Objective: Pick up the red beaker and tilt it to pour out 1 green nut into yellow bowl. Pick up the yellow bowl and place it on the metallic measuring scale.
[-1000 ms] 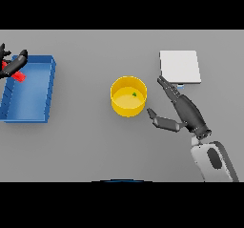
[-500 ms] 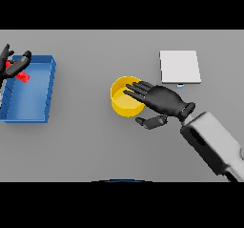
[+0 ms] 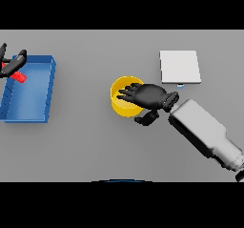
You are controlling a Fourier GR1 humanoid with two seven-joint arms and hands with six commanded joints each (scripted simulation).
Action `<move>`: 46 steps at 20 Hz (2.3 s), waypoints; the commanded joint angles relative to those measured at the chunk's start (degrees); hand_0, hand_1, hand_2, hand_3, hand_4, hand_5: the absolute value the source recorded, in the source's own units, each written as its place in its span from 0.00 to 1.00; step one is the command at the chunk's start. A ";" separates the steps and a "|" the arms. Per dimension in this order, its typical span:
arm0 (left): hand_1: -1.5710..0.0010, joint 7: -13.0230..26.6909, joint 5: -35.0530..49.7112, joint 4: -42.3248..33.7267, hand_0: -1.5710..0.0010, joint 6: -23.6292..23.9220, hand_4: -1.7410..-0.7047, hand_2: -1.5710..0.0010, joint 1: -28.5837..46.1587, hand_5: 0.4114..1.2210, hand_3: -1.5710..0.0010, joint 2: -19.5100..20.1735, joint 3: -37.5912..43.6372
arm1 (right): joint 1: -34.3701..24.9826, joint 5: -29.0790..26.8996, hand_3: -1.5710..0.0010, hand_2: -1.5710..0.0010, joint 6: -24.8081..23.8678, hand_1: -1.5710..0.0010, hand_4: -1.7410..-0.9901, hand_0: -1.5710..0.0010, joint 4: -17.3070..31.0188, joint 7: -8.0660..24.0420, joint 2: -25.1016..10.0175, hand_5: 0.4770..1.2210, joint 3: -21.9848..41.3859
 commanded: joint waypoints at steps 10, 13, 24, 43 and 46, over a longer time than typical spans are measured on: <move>1.00 -0.49 0.29 -0.69 1.00 0.11 0.99 1.00 0.72 0.34 1.00 0.13 0.39 | -4.02 -0.02 0.99 1.00 4.40 1.00 0.56 1.00 6.64 1.67 3.58 0.42 1.50; 1.00 -1.55 0.51 -0.36 1.00 -0.20 0.99 1.00 1.55 0.35 1.00 0.64 0.84 | -4.42 0.26 0.89 0.89 4.75 0.85 0.47 0.82 7.62 1.91 4.36 0.53 1.63; 1.00 -0.63 0.38 -0.78 1.00 -1.11 0.99 1.00 0.54 0.35 1.00 0.85 0.40 | -4.06 0.16 0.22 0.19 1.82 0.07 0.06 0.07 6.87 -1.29 2.76 0.96 2.57; 1.00 -0.19 0.93 -2.76 1.00 -0.95 0.98 1.00 1.85 0.35 1.00 1.47 0.56 | -3.88 -4.81 0.26 0.03 6.04 0.00 0.00 0.00 -5.19 6.74 -5.07 1.00 -7.12; 1.00 0.50 0.94 -3.58 1.00 -0.66 0.98 1.00 2.32 0.37 1.00 1.65 0.50 | -4.80 -4.31 0.27 0.03 3.52 0.00 0.00 0.00 -2.84 5.19 -7.03 1.00 -8.61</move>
